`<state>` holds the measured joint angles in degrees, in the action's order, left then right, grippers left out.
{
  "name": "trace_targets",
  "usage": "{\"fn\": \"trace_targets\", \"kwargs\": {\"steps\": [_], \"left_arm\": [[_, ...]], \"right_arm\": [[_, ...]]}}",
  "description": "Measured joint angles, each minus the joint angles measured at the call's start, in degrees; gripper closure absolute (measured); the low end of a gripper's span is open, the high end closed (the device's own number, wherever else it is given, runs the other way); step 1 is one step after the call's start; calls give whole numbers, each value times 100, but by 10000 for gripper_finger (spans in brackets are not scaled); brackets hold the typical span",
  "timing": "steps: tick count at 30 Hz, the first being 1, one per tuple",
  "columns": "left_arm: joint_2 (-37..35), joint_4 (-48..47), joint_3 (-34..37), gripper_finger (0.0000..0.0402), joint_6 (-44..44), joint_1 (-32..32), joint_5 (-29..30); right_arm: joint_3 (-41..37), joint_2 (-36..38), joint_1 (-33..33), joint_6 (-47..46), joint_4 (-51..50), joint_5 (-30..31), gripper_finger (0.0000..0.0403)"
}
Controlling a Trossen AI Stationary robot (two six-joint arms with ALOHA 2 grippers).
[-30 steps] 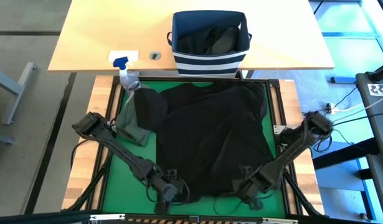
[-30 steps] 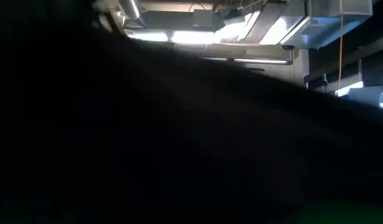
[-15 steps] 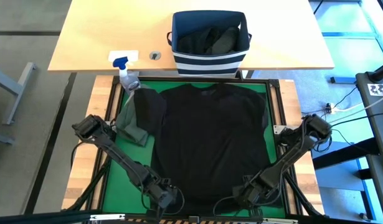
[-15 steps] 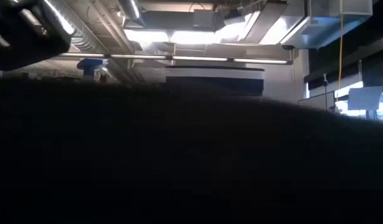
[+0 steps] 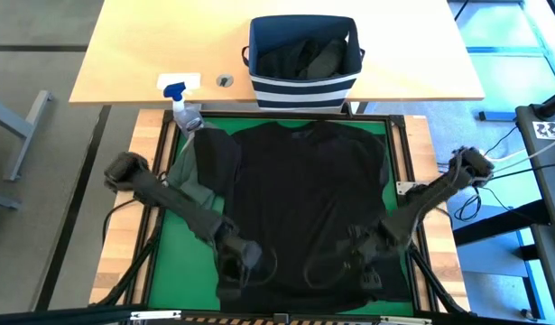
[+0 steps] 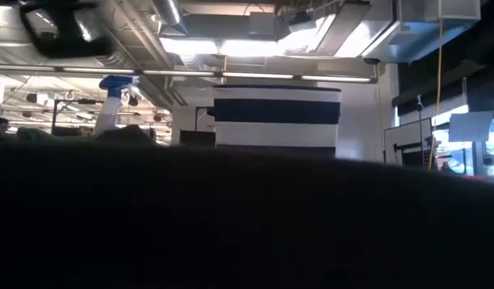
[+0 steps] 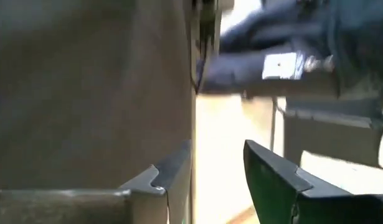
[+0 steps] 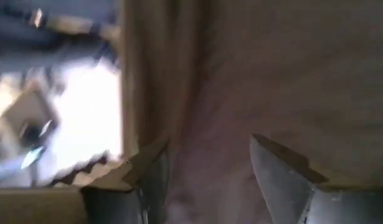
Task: Fold Laundry from Bin
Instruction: Fold the black shirt
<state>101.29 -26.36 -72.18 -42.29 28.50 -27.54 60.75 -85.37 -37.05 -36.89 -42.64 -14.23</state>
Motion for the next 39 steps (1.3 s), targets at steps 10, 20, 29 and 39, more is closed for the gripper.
{"fn": "trace_targets", "kwargs": {"steps": [10, 20, 29, 39], "left_arm": [[-2031, -1084, 404, 279, 2016, -1501, 3420], [-3225, -311, 2289, 282, 2433, -4221, 2701], [-2820, 207, 2551, 231, 2492, -5577, 2137], [-2161, 777, 2553, 212, 2252, -6046, 2628]], "right_arm": [[-2, 654, 2331, 600, -265, 1790, 197], [-162, 652, 4855, 547, 215, 1879, 193], [-162, 137, 6392, 980, 278, 1853, 114], [-162, -1096, 7413, 2674, 675, 1311, 131]]}}
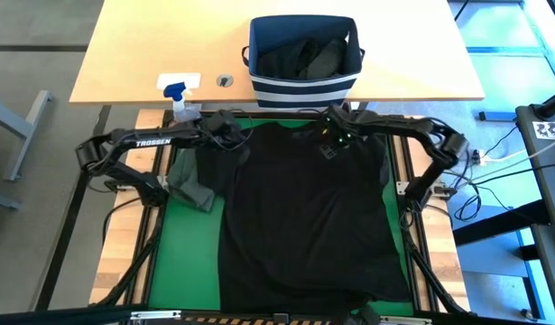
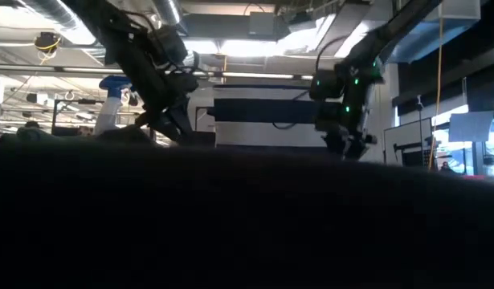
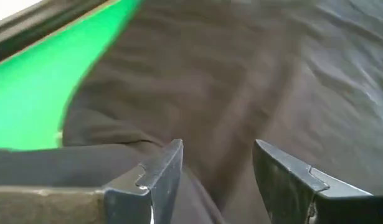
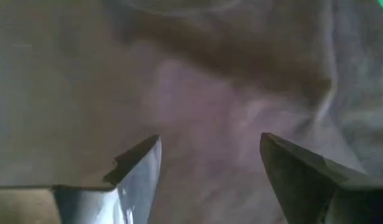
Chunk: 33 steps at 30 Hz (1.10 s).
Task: Fold Laundry from Bin
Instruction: Fold the black shirt
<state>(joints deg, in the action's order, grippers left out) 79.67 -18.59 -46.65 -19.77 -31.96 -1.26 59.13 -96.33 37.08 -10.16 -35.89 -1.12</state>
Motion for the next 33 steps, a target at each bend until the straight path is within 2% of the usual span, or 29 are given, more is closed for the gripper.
{"fn": "trace_targets", "kwargs": {"steps": [7, 10, 18, 23, 26, 28, 33], "left_arm": [[392, 880, 0, 214, -456, -188, 33], [588, 1291, 0, 214, -548, -198, 21], [693, 1364, 0, 214, -835, -188, 17], [693, 1365, 0, 214, -779, -188, -103], [693, 1353, 0, 214, -320, -216, -283], [670, 1320, 0, 213, 5, -352, -500], [643, 1294, 0, 208, 115, -890, -1295]], "right_arm": [[16, -722, 540, 626, 766, -299, 153], [35, -883, 693, 876, 699, -344, 163], [110, -940, 918, 1153, 365, -188, 186], [603, -867, 908, 1274, -141, -93, 189], [1152, -732, 916, 1084, -250, -73, 189], [1531, -733, 972, 1060, -640, -7, 189], [2259, -730, 1167, 786, -1371, 216, 189]]}}
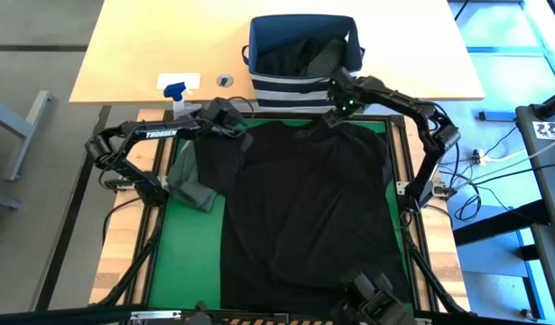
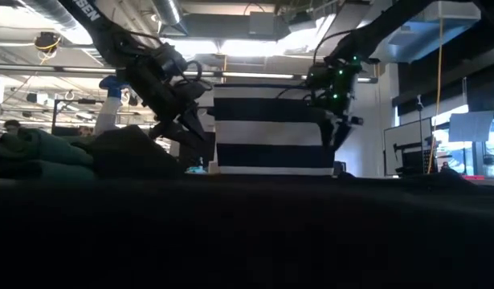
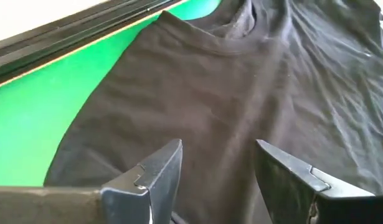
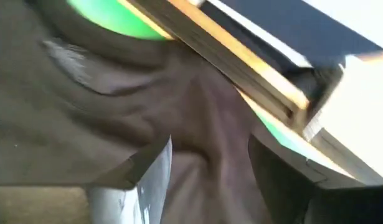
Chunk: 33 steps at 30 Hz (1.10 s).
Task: Fold Laundry from Bin
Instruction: Fold the black shirt
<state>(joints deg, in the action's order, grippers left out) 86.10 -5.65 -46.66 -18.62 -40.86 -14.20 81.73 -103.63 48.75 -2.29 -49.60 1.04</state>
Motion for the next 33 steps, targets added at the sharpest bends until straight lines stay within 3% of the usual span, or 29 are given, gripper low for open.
{"fn": "trace_targets", "kwargs": {"steps": [5, 12, 15, 21, 33], "left_arm": [[0, -7, -2, 204, 514, -399, -181], [0, -8, 0, 203, 423, -573, -480], [-2, 3, 0, 203, 427, -575, -439], [0, 83, -2, 203, 784, -575, -344], [0, 215, -2, 203, 1174, -449, -85]], "right_arm": [[73, -2, 136, -393, -1035, 26, 189], [-105, -2, 125, -527, -2451, -23, 189], [-261, -2, 249, -637, -2876, 460, 189], [-864, 0, 740, -955, -2700, 1078, 189], [-991, -385, 1006, -1102, -1544, 1194, 189]]}}
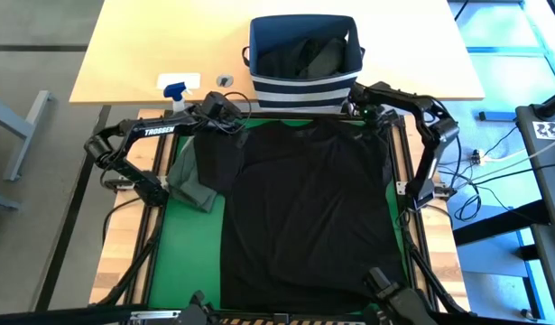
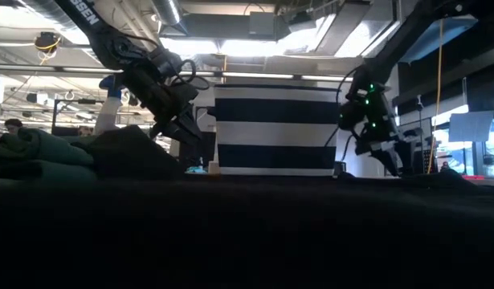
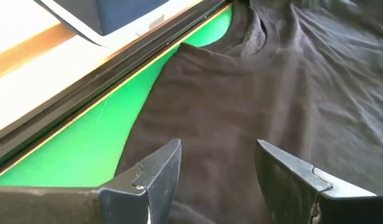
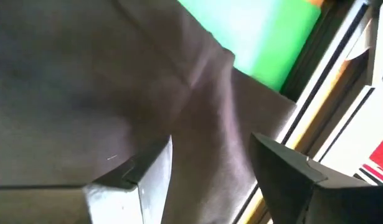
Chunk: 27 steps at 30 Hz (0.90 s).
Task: Fold Laundry from Bin
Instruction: Fold the black shirt
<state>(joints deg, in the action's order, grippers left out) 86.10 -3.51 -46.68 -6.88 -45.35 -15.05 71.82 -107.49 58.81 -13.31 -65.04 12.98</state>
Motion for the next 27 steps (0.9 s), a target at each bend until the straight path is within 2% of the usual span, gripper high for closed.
{"fn": "trace_targets", "kwargs": {"steps": [4, 7, 10, 16, 18, 24, 27], "left_arm": [[-1, 37, 0, 203, 1, 43, 61], [0, 150, 0, 203, 7, 97, 256], [0, 212, 0, 203, 7, 148, 414], [0, 358, 0, 203, 7, 232, 451], [0, 386, 0, 203, 7, 259, 451], [-2, 356, 0, 203, 7, 383, 451], [-1, 356, 0, 203, 7, 453, 451]], "right_arm": [[-5, -178, 45, 19, -222, -16, 191], [0, -183, 50, 46, -246, 1, 210], [-36, -182, 58, 148, -217, 49, 252], [-175, -180, 47, 339, -102, 152, 368], [-151, -113, 34, 345, -179, 83, 393], [-84, 570, -310, 2, -764, -437, 385], [-81, 1019, -551, -283, -854, -1146, 397]]}}
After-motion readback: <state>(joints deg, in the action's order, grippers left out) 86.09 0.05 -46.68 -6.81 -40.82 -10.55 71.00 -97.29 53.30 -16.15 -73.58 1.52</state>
